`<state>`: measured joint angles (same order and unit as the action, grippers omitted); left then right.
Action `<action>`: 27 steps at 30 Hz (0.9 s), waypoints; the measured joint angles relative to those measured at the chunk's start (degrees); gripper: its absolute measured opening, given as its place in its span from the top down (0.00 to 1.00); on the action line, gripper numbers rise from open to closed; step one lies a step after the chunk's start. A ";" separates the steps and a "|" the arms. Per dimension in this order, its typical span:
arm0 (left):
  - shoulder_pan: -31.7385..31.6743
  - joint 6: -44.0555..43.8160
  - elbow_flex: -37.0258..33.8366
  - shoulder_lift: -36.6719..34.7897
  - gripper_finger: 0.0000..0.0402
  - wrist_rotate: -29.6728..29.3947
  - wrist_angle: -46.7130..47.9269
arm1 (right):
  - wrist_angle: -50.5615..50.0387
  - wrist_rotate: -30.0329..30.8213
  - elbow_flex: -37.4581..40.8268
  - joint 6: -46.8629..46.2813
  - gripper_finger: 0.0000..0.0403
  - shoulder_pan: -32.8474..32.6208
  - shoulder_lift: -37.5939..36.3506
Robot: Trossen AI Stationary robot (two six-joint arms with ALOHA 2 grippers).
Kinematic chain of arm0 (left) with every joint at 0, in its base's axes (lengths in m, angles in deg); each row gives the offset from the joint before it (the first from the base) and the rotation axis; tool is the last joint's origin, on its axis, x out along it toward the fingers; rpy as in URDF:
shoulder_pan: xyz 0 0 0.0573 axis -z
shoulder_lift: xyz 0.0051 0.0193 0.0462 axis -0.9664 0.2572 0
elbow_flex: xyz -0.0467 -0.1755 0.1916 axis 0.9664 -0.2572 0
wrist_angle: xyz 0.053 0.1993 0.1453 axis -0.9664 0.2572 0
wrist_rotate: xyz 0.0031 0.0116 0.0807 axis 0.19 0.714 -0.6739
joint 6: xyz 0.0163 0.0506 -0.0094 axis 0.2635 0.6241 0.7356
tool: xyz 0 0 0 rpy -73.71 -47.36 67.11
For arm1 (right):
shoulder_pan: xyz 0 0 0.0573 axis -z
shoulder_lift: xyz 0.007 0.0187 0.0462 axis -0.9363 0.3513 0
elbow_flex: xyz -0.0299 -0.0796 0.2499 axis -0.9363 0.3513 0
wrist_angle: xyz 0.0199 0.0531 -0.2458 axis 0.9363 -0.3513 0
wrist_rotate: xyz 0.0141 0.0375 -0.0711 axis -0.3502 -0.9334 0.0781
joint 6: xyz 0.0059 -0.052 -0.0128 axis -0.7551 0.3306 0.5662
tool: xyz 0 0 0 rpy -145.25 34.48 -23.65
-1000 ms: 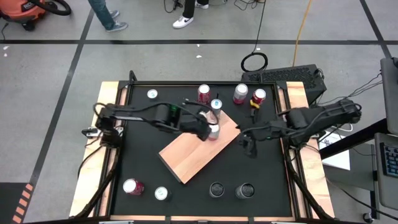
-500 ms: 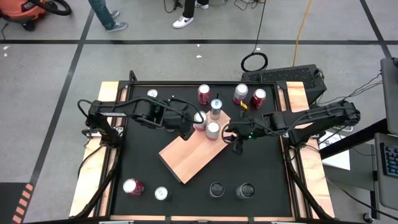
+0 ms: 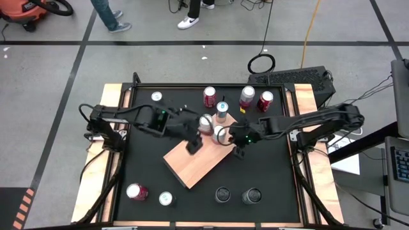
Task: Place canned beverage on shelf
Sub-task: Put the bottom pink soda can on the shelf aligned with the other pink soda can
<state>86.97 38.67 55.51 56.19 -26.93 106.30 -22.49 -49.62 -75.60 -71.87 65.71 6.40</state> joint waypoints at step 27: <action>10.69 1.25 -7.63 -1.34 0.38 -6.63 -3.63 | 0.89 3.11 0.00 1.56 1.00 1.17 1.71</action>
<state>97.66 39.92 47.87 54.85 -33.56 102.66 -21.60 -46.51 -75.60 -70.31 66.88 8.11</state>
